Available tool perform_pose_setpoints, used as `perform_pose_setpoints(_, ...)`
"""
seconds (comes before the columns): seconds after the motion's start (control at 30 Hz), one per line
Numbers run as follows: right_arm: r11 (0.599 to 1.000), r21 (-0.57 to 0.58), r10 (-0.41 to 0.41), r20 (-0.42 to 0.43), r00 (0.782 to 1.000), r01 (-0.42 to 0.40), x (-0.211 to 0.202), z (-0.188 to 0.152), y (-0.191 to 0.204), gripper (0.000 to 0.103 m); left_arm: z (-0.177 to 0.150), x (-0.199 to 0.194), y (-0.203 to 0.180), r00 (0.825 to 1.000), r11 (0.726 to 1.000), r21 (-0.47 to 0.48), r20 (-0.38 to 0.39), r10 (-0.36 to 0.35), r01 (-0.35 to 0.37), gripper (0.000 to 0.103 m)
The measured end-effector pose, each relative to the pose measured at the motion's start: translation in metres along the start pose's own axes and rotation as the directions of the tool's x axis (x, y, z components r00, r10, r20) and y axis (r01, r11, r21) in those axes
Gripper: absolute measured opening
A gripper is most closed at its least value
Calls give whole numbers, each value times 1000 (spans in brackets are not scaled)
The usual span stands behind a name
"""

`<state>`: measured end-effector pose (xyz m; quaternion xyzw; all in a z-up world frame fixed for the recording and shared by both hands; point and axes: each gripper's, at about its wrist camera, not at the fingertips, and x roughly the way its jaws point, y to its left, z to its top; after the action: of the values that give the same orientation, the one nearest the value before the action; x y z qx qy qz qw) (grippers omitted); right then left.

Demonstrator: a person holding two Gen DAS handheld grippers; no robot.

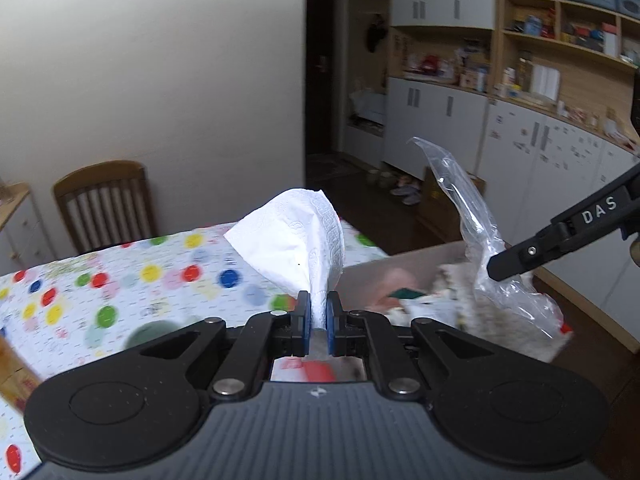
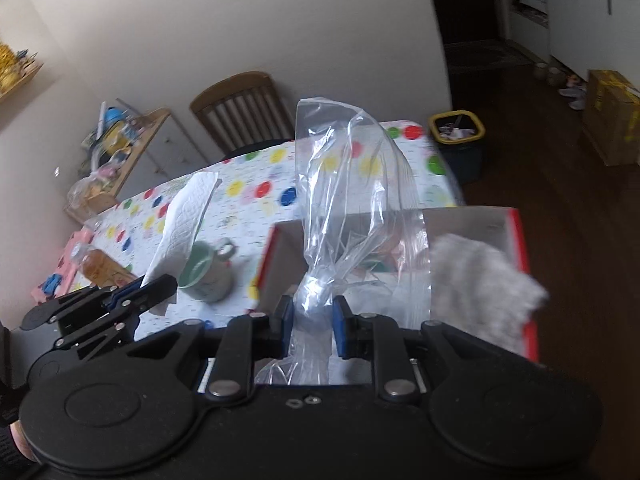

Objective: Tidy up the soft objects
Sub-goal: 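Carry the plastic bag and white tissue over the red box and lower them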

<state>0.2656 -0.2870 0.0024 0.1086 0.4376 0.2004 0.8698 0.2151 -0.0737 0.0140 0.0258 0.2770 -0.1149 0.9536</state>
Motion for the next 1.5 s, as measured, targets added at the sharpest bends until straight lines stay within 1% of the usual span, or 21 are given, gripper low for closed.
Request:
perform_pose_setpoints(0.2, 998, 26, -50, 1, 999, 50, -12, -12, -33, 20, 5, 17, -47, 998, 996, 60, -28, -59, 61, 8)
perform_pose_setpoints(0.3, 997, 32, -67, -19, 998, 67, -10, -19, -46, 20, 4, 28, -66, 996, 992, 102, -47, -73, 77, 8)
perform_pose_setpoints(0.37, 997, 24, -76, -34, 996, 77, -7, -25, -50, 20, 1, 36, -77, 995, 989, 121, -62, -77, 84, 8)
perform_pose_setpoints(0.5, 995, -7, -97, -62, 993, 97, 7, -32, -50, 20, -7, 55, -88, 992, 986, 147, -108, -59, 75, 8)
perform_pose_setpoints(0.67, 993, -43, -114, -85, 990, 110, 25, -35, -46, 20, -17, 75, -84, 985, 990, 127, -172, -35, 57, 8)
perform_pose_setpoints(0.87, 990, -83, -125, -112, 986, 116, 44, -36, -42, 20, -20, 91, -78, 972, 995, 88, -235, -29, 51, 8)
perform_pose_setpoints(1.17, 991, -67, -125, -126, 984, 117, 55, -36, -46, 21, -25, 108, -67, 945, 999, 25, -324, -34, 45, 8)
perform_pose_setpoints(1.27, 992, -55, -116, -123, 985, 110, 54, -37, -48, 22, -25, 109, -65, 941, 999, 9, -337, -36, 41, 8)
perform_pose_setpoints(1.37, 994, -46, -108, -109, 988, 104, 48, -38, -51, 24, -26, 108, -63, 941, 999, 3, -337, -32, 36, 8)
perform_pose_setpoints(1.5, 995, -36, -96, -96, 991, 93, 41, -39, -54, 26, -27, 103, -63, 945, 999, 9, -326, -34, 39, 11)
